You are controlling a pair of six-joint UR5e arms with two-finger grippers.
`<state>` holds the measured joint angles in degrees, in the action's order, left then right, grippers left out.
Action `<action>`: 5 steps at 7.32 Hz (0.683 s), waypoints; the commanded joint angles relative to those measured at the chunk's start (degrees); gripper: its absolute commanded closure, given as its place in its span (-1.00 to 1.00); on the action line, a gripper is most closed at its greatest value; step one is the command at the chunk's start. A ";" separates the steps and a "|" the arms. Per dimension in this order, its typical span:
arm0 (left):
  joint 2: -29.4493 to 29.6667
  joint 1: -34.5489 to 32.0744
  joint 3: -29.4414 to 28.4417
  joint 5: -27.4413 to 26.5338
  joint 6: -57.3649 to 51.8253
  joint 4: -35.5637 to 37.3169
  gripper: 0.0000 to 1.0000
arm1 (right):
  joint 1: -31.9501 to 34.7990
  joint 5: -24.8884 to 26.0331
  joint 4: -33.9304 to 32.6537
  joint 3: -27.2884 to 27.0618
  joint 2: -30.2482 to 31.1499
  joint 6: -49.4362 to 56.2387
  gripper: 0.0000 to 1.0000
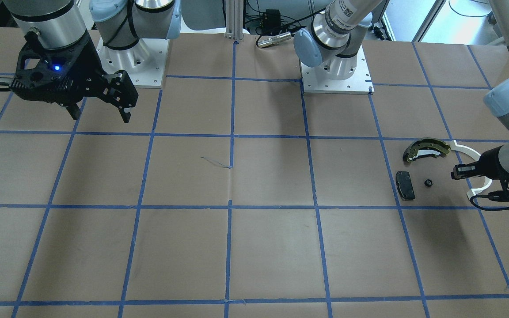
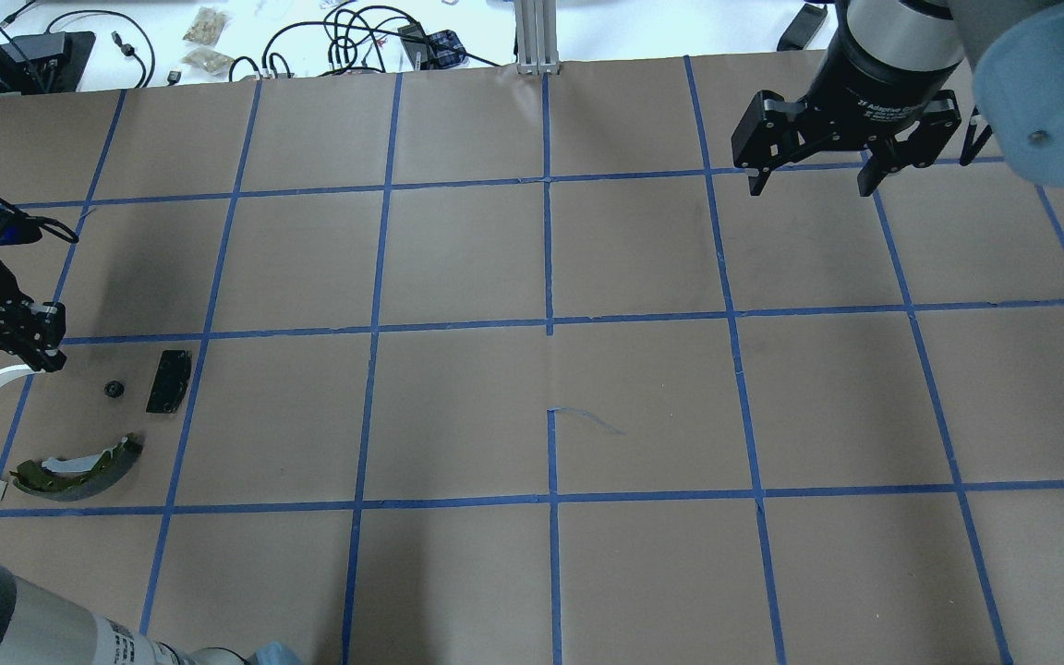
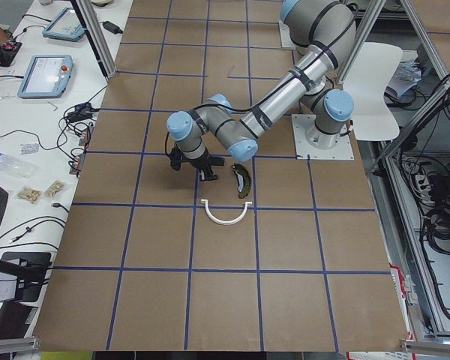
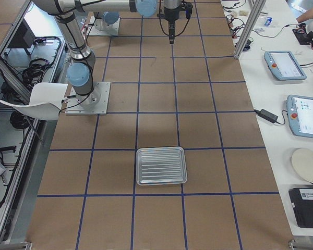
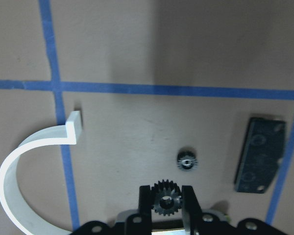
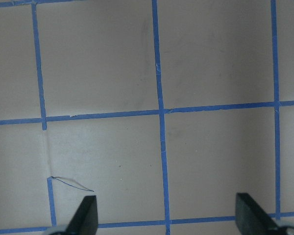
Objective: Place bearing gear from tray to pile
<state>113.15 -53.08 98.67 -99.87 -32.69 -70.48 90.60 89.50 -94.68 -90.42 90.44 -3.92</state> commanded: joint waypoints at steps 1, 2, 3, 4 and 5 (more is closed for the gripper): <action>0.41 0.26 2.40 0.46 -0.27 2.89 1.00 | 0.02 -0.12 0.02 -0.11 0.09 -0.03 -1.00; 0.58 0.26 2.49 1.95 -0.27 2.89 1.00 | 0.02 -0.12 -0.06 -0.20 0.09 -0.03 -1.00; 1.19 0.26 2.32 1.88 -0.36 2.98 1.00 | 0.02 -0.12 -0.07 -0.11 0.09 -0.03 -1.00; 1.81 0.26 2.41 1.96 -0.45 3.42 1.00 | 0.02 -0.12 -0.07 -0.20 0.09 -0.03 -1.00; 2.34 0.26 2.49 1.88 -0.45 3.42 1.00 | 0.02 -0.12 -0.07 -0.28 0.09 -0.03 -1.00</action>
<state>114.80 -52.83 101.07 -98.02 -33.09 -67.23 90.61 89.39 -94.74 -90.62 90.52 -3.95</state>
